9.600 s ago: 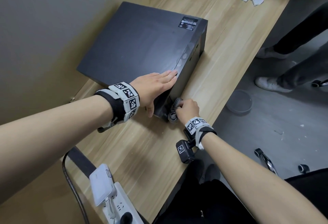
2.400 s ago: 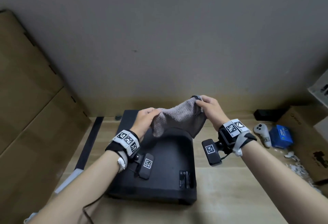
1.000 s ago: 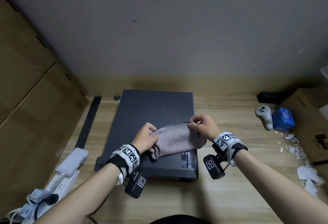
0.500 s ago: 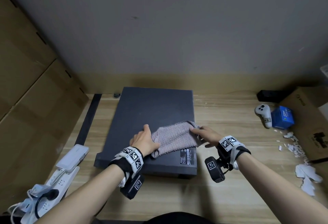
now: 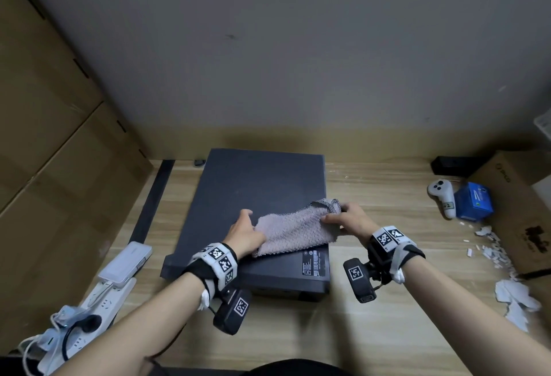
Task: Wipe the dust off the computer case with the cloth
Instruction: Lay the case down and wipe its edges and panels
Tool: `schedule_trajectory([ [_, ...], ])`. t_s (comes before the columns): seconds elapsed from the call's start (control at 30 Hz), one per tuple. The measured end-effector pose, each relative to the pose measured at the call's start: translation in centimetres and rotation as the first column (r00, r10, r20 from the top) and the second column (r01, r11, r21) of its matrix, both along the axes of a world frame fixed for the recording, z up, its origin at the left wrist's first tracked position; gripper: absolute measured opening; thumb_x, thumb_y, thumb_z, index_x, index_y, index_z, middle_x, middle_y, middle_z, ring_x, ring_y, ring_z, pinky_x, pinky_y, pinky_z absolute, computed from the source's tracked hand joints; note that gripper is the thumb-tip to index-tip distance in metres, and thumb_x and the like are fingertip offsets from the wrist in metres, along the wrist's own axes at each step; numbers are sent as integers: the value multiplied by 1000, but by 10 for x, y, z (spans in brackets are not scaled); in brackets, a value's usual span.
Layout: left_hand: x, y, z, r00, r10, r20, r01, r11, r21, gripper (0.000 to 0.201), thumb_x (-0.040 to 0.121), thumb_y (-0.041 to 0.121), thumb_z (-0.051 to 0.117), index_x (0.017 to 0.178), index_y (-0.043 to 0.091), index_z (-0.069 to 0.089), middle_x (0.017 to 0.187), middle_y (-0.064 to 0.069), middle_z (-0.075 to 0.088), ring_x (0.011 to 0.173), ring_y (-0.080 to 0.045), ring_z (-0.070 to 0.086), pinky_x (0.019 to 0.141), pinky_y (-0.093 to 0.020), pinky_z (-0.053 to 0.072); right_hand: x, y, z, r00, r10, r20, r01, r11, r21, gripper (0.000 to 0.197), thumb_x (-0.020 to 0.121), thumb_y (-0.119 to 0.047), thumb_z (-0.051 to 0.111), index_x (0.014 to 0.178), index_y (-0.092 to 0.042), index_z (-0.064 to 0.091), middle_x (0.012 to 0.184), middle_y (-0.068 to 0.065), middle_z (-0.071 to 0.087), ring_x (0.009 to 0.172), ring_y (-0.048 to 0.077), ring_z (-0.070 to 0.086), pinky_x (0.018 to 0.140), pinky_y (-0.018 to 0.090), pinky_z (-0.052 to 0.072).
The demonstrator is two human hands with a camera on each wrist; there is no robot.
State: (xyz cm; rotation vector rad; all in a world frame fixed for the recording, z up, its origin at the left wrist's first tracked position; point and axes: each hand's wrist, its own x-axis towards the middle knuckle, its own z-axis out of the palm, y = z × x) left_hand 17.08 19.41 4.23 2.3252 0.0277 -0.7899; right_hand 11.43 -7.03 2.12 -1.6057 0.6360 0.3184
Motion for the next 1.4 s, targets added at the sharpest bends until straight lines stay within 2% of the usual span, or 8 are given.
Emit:
schedule_trajectory([
  [0.2,26,17,25,951,296,90,-259,920,-295,60,75,7,56,132,17,43,103,-5,61,90,-19,58,84,-34,47,4,11,18,982,-52,183,49,999,23,23,82,-25,78,88,-14,59,65,-1,59,49,12,46,42,21,31],
  [0.33,27,30,24,991,73,112,-72,997,-13,54,77,16,54,130,21,43,121,-3,54,112,-23,53,91,-33,43,7,16,11,997,78,4,-73,946,-317,24,93,-33,64,81,-12,58,62,-1,56,44,10,44,37,19,28],
  [0.5,20,39,8,997,-21,73,12,993,113,49,80,9,52,128,19,47,134,-2,50,124,-22,46,98,-29,38,4,20,-2,971,197,-134,-235,880,-413,27,94,-27,62,83,-3,63,66,7,58,48,17,47,43,26,37],
  [0.77,19,24,35,970,40,241,6,982,-189,45,83,6,53,125,23,51,123,4,54,111,-11,52,91,-25,40,1,28,3,995,87,51,-74,971,-229,33,88,-18,72,70,-16,45,64,0,54,53,13,55,50,27,50],
  [0.87,10,-15,44,979,-23,201,90,939,-331,36,87,15,56,120,29,50,117,5,58,82,-15,64,69,-25,51,1,34,5,994,72,86,-63,993,-104,32,87,-13,73,73,-15,45,64,2,49,59,17,55,60,38,58],
  [1.13,-13,-62,24,994,-103,22,102,889,-447,43,84,2,45,119,26,51,111,3,64,83,-23,72,57,-32,50,-12,32,8,998,-31,55,29,999,35,21,99,-27,55,84,-12,59,72,5,53,53,15,50,44,21,46],
  [1.3,-3,-39,11,995,-28,100,58,949,-310,30,87,4,46,109,18,60,94,2,70,66,-11,69,51,-21,48,-9,32,-13,994,111,9,-105,959,-262,55,58,-56,82,95,-18,68,83,-3,73,72,13,69,64,34,58],
  [1.4,2,-42,11,994,-47,100,72,959,-274,26,88,5,47,104,18,62,95,1,71,65,-10,67,48,-19,47,-9,29,-17,995,94,34,-79,943,-323,34,63,-45,76,87,-22,69,83,-3,74,79,17,71,77,44,58],
])
